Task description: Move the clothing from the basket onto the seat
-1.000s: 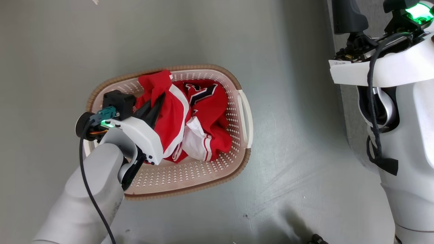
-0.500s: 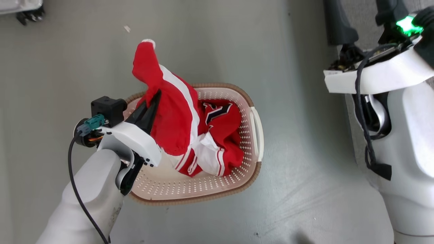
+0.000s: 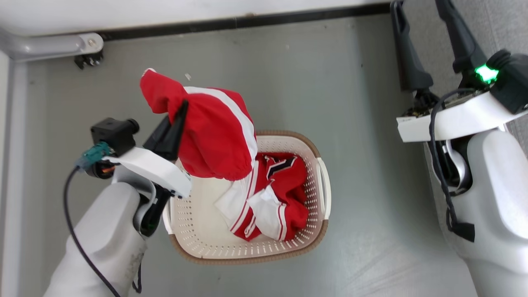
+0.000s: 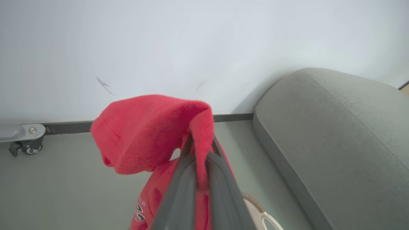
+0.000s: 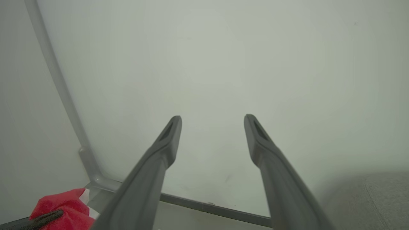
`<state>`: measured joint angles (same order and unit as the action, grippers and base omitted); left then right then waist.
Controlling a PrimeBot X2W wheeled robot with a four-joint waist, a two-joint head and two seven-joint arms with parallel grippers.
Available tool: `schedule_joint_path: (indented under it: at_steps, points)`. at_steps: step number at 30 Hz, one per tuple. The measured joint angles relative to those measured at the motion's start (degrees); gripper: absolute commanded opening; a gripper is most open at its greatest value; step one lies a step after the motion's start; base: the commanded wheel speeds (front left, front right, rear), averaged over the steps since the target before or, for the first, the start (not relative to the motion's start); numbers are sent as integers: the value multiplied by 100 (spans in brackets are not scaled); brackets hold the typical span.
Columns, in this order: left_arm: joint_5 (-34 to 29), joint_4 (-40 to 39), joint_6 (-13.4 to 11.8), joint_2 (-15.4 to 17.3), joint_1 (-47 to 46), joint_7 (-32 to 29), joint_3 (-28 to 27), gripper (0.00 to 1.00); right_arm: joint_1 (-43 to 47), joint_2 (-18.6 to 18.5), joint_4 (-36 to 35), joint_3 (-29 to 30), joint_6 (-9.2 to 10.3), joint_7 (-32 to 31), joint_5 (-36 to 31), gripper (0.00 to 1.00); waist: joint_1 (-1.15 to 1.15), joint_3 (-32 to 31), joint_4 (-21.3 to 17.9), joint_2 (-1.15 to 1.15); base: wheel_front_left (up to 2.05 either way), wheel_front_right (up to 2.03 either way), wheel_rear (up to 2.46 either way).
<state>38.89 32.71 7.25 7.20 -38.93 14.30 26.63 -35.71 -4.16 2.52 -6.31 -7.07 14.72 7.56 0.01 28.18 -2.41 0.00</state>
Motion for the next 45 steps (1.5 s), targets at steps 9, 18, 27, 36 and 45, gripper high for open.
schedule_joint_path:
  at_steps: [9,18,27,36,45]
  points:
    - [-30,-761,0,51,240,14,-767,0,453,7,140,8,0,0,0,100,0,-531,143,0,0,0,0]
    - [-350,-1329,0,96,680,16,-1179,0,931,13,230,45,0,0,2,100,0,-1028,205,0,0,0,0]
    - [-684,-1742,1,130,1156,15,-1335,0,1390,30,369,54,0,0,34,100,0,-1485,221,0,0,0,0]
    - [-780,-2226,3,49,1386,16,-1463,0,1816,49,445,-21,0,-1,78,100,0,-1864,206,0,0,0,0]
    - [-1039,-2493,3,109,1552,16,-1328,0,2046,60,511,-234,0,-1,108,100,0,-2131,161,0,0,0,0]
